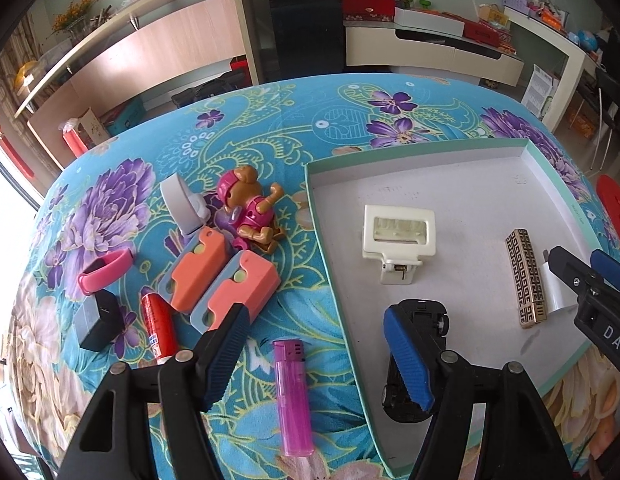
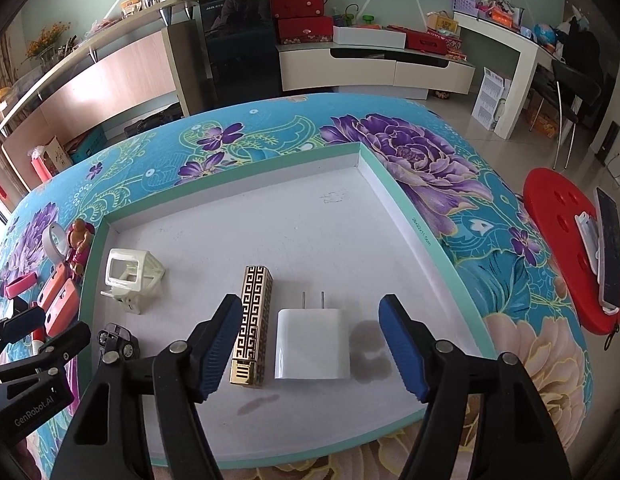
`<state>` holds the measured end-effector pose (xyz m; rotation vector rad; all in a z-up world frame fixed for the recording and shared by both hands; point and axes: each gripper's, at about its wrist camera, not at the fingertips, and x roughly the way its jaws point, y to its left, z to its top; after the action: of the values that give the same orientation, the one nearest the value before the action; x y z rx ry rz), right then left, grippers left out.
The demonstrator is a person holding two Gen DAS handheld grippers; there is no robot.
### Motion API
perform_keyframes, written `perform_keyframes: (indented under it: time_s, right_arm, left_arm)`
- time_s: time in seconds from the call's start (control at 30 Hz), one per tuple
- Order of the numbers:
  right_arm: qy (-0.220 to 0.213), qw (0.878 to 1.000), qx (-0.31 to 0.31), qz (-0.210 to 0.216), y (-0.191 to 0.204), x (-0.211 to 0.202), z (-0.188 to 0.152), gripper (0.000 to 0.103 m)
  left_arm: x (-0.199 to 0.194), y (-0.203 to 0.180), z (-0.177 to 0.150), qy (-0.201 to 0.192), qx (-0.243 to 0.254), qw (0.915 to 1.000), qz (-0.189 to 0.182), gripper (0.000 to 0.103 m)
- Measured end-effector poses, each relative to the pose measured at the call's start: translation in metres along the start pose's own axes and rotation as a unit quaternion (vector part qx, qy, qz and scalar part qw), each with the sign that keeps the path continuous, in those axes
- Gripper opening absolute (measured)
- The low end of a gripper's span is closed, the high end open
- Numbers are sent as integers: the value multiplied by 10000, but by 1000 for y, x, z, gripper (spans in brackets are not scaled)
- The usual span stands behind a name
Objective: Organize rigid objects
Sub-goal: 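Lower the black toy car into the tray and open the left tool, then withdraw both tools from the tray toward the remaining objects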
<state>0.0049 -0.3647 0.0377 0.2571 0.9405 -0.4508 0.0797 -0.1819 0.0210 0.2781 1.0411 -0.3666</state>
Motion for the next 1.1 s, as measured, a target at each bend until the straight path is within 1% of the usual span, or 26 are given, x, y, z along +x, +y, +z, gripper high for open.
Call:
perform_keyframes:
  time_s: [0.03, 0.07, 0.1, 0.17, 0.23, 0.3, 0.43, 0.6, 0.63, 0.67, 0.7, 0.97, 1.1]
  right_arm:
    - [-3, 10000, -6, 13, 0, 0, 0, 72]
    - [-9, 10000, -20, 15, 1, 0, 0, 72]
    - [-11, 10000, -31, 0, 1, 1, 0, 76]
    - [-30, 10000, -33, -8, 1, 1, 0, 84]
    - [-50, 10000, -14, 7, 1, 0, 0, 84]
    - [-67, 10000, -10, 4, 1, 0, 0, 84]
    - [-70, 10000, -27, 2, 2, 0, 0, 84]
    - [-156, 9999, 13, -26, 1, -2, 1, 86]
    - [-172, 9998, 23, -33, 1, -3, 1, 88]
    - [-190, 9998, 24, -40, 1, -3, 1, 98]
    - [-217, 9998, 19, -43, 2, -3, 2, 102]
    - [-269, 9994, -236, 27, 18, -3, 3, 102]
    - [-319, 9990, -292, 133, 25, -3, 4, 102]
  left_arm:
    - [1, 2, 0, 5, -27, 10000, 32, 79]
    - [1, 3, -1, 0, -60, 10000, 74, 85]
    - [2, 5, -1, -14, -92, 9999, 115, 89]
    - [3, 9, -2, -31, -151, 9997, 197, 93]
    - [3, 13, -2, -51, -208, 9993, 298, 95]
    - [4, 17, -2, -72, -268, 9988, 413, 103]
    - [3, 27, -3, -147, -402, 9975, 571, 103]
    - [1, 39, -5, -236, -583, 9957, 678, 103]
    - [1, 40, -5, -248, -602, 9954, 697, 103]
    - [1, 42, -6, -262, -624, 9952, 712, 103]
    - [1, 44, -6, -272, -646, 9950, 716, 103]
    - [2, 56, -7, -325, -753, 9939, 731, 103]
    - [1, 63, -5, -386, -814, 9933, 723, 103]
